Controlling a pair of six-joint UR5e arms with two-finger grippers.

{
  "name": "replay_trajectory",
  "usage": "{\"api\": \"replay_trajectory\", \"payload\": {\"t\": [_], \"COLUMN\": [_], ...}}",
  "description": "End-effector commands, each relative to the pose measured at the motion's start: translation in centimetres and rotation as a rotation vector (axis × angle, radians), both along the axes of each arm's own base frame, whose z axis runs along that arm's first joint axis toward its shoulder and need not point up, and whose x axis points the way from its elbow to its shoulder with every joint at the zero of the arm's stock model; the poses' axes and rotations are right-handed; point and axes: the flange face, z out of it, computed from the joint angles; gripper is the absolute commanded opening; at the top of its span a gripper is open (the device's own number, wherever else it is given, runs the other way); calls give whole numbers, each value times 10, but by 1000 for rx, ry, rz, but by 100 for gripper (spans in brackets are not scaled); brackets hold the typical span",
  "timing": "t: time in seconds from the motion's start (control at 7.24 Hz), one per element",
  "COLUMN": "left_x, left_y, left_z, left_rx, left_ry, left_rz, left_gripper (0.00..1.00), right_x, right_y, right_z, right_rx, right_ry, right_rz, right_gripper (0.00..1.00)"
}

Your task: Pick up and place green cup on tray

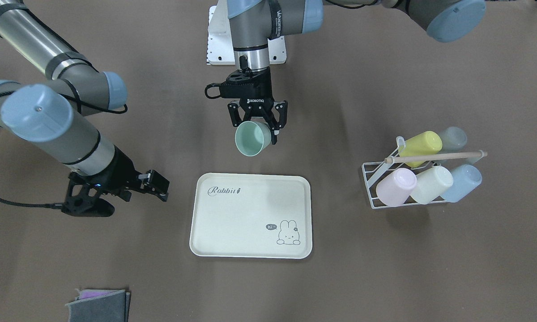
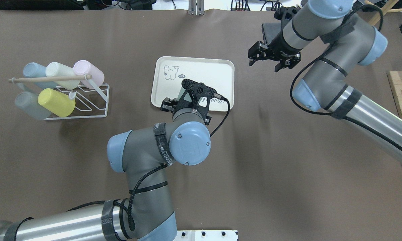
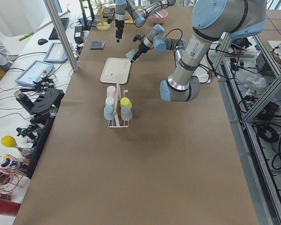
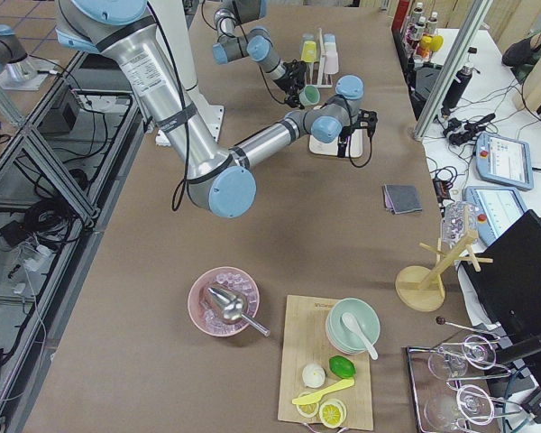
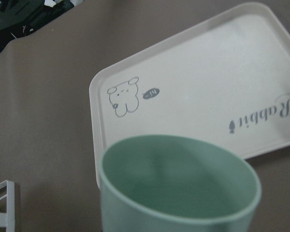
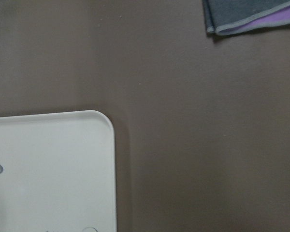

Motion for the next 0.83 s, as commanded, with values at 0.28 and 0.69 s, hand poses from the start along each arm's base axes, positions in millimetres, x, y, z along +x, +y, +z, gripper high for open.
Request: {"api": "replay_trajectory", "payload": {"t": [0.28, 0.69], "left_x": [44, 43], "left_y": [-36, -76], "left_z": [43, 93], "left_rx": [185, 213], "left_ry": [293, 449], "left_rz": [-171, -275], "left_gripper": [0, 0], "right_x": [147, 214], "right_y": [47, 93], "right_z": [3, -13], "right_rx": [224, 294], "right_ry": [237, 482], "right_rz": [-48, -142], "right_gripper": [100, 100]}}
